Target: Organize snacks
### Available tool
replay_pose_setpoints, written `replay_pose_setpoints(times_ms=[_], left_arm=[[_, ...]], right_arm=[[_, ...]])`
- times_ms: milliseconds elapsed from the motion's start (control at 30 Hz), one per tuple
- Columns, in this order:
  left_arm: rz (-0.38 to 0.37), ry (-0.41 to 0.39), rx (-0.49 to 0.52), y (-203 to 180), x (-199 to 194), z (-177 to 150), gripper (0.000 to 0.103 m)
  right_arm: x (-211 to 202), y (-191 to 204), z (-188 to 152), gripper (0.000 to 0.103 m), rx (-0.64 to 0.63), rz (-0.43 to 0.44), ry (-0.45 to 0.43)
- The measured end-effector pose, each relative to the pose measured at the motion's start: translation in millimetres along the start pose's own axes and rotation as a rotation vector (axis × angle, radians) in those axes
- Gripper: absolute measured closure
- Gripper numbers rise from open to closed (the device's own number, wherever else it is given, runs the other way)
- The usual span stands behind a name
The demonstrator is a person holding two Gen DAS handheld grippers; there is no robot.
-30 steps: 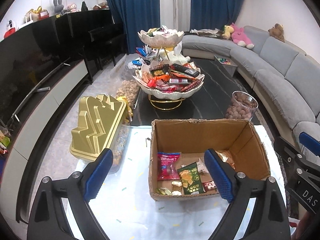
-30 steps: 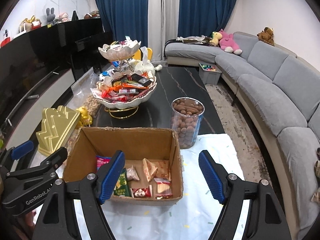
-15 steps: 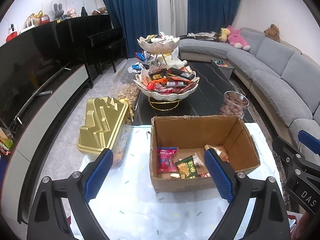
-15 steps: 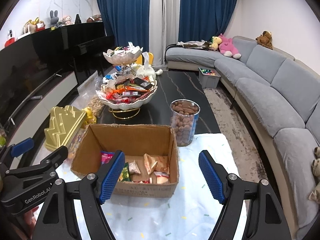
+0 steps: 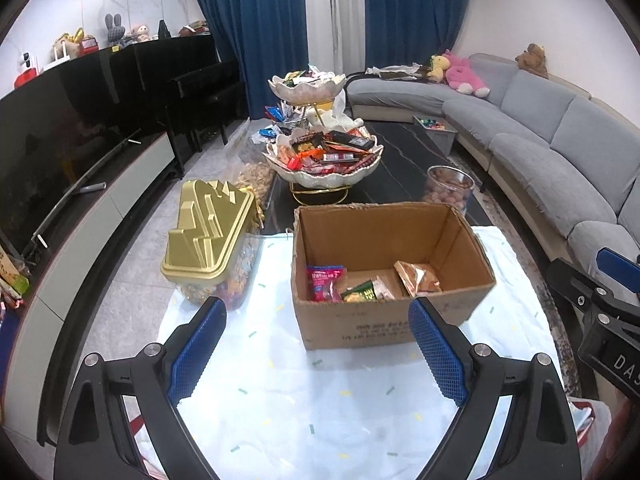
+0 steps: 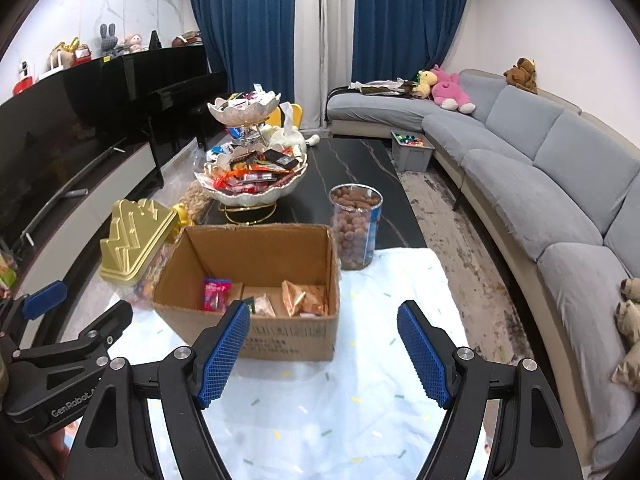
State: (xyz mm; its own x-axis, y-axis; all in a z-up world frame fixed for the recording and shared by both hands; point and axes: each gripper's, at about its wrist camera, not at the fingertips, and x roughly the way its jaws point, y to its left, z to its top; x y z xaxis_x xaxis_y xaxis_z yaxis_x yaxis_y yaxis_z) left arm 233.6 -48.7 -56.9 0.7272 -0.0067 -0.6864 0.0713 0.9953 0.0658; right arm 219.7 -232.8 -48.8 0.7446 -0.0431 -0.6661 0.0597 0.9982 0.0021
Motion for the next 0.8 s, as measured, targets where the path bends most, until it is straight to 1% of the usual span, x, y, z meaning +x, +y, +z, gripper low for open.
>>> replay_pose_setpoints(times_ms=[100, 267, 600, 700, 800], left_arm=[[0.005, -0.011, 0.004, -3, -10, -8, 0.01], [-0.009, -0.006, 0.0, -5, -24, -24, 0.01], [-0.026, -0.004, 0.007, -9, -63, -61, 0.01], [-0.02, -0.012, 0.004, -9, -77, -72, 0.005], [-0.021, -0.015, -0.001, -9, -92, -81, 0.004]], right_arm=[[-9, -3, -8, 0.026, 0.003, 0.002, 0.001], [-24, -6, -22, 0.026, 0.01, 0.011, 0.003], [-58, -14, -62, 0.026, 0.028, 0.021, 0.026], [-71, -16, -74, 0.026, 0.041, 0.024, 0.029], [-85, -17, -82, 0.026, 0.04, 0.031, 0.032]])
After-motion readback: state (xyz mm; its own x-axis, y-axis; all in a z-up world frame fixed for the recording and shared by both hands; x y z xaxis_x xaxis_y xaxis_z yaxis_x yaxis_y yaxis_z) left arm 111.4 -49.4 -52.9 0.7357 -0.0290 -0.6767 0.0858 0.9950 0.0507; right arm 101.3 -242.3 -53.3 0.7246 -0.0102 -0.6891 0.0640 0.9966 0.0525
